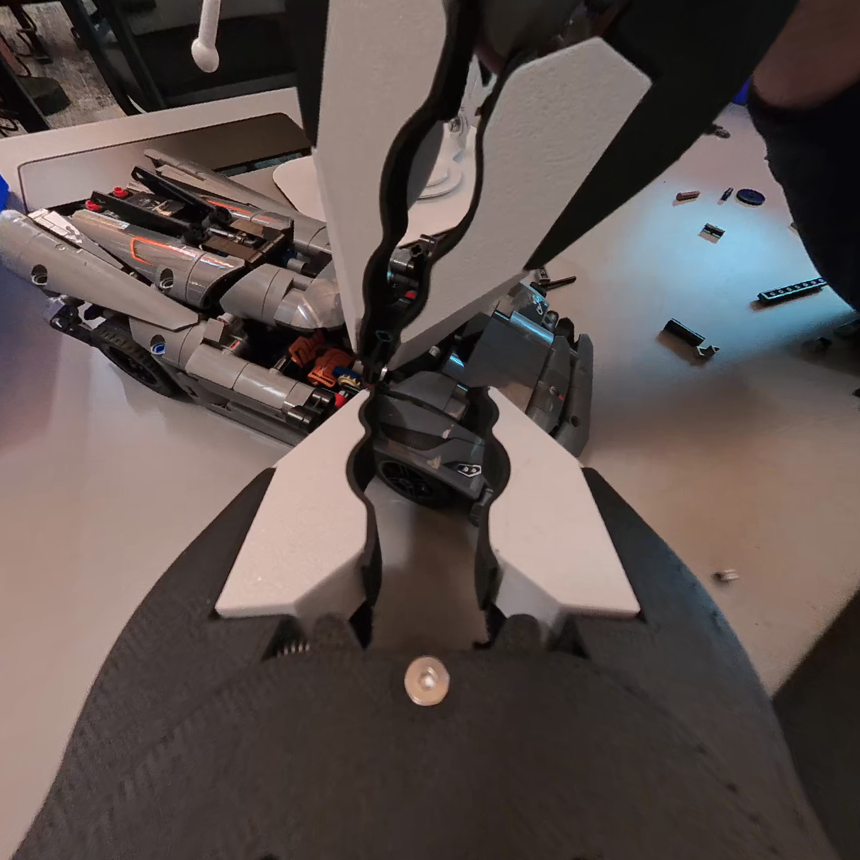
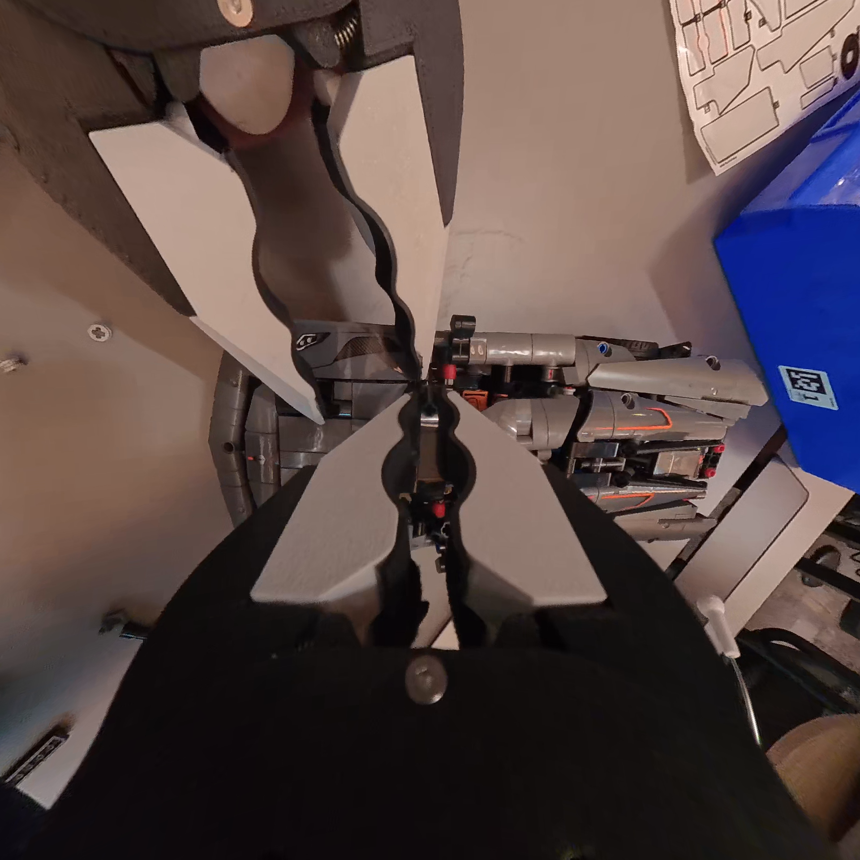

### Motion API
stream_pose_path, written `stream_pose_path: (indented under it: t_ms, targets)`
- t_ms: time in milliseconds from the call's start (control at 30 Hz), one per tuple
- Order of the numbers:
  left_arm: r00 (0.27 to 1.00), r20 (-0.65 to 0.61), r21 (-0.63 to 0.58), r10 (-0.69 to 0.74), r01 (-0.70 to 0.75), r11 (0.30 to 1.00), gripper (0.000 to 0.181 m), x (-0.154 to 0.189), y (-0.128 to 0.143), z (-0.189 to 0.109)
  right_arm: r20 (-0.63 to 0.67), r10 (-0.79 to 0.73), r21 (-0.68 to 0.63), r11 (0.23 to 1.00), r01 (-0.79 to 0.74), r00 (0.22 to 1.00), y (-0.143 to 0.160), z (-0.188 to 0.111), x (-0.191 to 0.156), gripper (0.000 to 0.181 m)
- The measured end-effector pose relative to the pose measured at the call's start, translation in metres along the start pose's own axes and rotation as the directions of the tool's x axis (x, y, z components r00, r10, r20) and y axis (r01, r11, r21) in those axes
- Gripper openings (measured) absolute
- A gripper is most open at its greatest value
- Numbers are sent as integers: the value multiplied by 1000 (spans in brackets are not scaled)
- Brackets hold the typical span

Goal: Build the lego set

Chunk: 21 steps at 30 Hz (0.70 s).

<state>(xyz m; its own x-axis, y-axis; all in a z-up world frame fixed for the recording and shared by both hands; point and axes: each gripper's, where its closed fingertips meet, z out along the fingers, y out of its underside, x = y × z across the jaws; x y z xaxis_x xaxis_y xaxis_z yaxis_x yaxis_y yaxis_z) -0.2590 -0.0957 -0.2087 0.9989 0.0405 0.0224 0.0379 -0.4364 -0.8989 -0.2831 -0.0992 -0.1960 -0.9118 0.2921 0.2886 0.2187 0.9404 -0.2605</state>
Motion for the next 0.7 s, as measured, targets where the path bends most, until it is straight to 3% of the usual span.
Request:
stream_pose_path:
  t_ms: [300, 700]
  targets:
    - [1000, -2, -1, -5, 5, 1000, 40, 0, 0, 0, 110, 65, -2, 998, -65, 992, 2, 1, 1, 5]
    - [1000, -5, -5, -7, 7, 1000, 40, 0, 0, 1, 99, 24, -99, 995, -14, 995, 0, 2, -1, 4]
